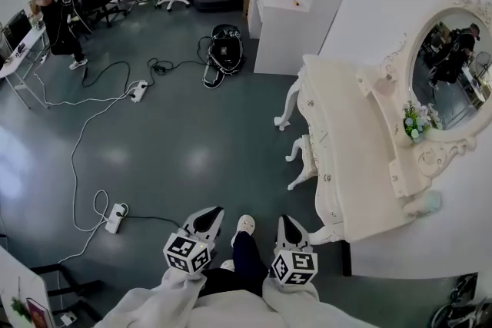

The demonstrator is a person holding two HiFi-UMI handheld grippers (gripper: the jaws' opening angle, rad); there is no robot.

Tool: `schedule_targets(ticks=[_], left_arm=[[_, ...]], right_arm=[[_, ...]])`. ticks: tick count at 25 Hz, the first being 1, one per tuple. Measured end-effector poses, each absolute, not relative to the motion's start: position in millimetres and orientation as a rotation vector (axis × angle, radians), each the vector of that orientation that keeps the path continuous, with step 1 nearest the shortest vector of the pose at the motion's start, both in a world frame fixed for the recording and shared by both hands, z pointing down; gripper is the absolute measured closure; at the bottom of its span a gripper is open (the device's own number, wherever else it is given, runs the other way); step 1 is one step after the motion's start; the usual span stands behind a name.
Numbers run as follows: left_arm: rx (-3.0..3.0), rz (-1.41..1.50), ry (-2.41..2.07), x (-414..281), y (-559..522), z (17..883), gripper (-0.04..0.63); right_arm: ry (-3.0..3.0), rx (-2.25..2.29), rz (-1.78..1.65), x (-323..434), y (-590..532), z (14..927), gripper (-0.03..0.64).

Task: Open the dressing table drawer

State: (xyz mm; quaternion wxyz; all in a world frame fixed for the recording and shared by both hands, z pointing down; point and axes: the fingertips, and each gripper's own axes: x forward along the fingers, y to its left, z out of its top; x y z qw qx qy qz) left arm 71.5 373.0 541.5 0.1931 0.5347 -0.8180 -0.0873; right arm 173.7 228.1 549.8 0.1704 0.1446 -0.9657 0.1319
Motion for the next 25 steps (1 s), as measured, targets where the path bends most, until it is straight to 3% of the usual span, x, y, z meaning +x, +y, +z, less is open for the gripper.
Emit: schedule_targets(ticks=[9,25], left_arm=[[1.505,-0.21,-2.353,1,309,519,0.563],[1.498,-0.193,-2.342,-71,227,522,0.563]], right_arm=[[-2.778,0.369,0.369,94,159,532,0.58],[-2.754,0.4,0.397,30,75,540,0.58]])
